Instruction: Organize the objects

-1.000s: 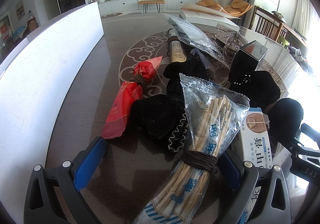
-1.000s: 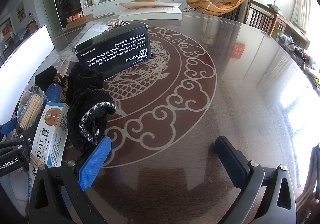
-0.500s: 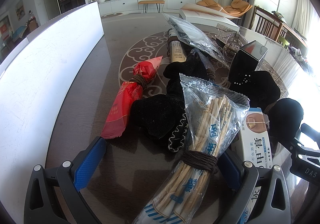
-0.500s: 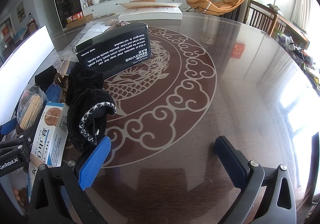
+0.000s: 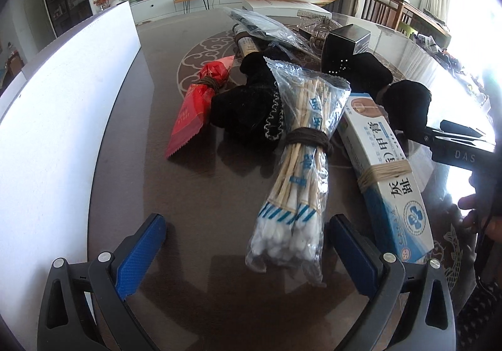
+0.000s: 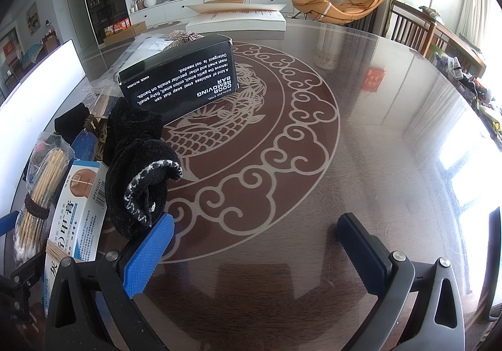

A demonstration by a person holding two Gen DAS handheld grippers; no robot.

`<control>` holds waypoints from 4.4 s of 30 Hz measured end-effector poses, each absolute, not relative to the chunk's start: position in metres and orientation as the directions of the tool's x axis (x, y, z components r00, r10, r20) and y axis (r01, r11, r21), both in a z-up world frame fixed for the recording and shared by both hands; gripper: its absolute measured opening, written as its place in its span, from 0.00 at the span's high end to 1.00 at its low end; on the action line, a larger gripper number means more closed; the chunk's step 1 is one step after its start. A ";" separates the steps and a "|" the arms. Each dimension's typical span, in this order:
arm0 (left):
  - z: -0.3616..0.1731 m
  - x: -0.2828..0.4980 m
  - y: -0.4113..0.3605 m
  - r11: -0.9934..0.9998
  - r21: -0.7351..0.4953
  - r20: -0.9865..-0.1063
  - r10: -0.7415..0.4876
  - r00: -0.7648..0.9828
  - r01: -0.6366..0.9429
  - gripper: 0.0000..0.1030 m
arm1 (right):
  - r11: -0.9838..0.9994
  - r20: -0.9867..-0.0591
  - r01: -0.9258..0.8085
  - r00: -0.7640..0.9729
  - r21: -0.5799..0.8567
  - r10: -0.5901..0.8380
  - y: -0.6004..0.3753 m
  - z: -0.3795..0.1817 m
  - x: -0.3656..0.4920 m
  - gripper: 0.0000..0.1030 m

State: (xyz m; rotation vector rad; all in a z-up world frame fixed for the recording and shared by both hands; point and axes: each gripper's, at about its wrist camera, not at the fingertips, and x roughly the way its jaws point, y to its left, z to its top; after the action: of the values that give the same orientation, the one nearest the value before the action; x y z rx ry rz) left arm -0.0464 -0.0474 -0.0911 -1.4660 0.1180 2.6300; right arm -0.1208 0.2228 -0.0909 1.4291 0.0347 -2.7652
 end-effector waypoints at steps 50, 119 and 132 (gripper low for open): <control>-0.007 0.013 -0.088 -0.918 -0.291 -0.682 0.396 -0.615 -0.269 0.73 | -0.902 -0.805 0.168 -0.407 0.399 -0.432 0.157 -0.015 -0.062 0.57; -0.097 -0.088 -0.032 -0.996 0.013 -0.819 0.040 -0.573 -0.087 0.00 | -0.996 -0.818 -0.085 -0.573 -0.014 0.060 0.201 -0.087 -0.114 0.00; -0.096 -0.086 -0.032 -0.997 0.011 -0.817 0.038 -0.575 -0.081 0.00 | -0.996 -0.817 -0.084 -0.574 -0.014 0.060 0.202 -0.088 -0.115 0.00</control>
State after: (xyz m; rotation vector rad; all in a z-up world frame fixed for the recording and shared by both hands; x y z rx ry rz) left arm -0.0863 -0.0322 -0.0956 -1.4146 0.0721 2.7285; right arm -0.1148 0.2023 -0.0875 1.4833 -0.0425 -2.8608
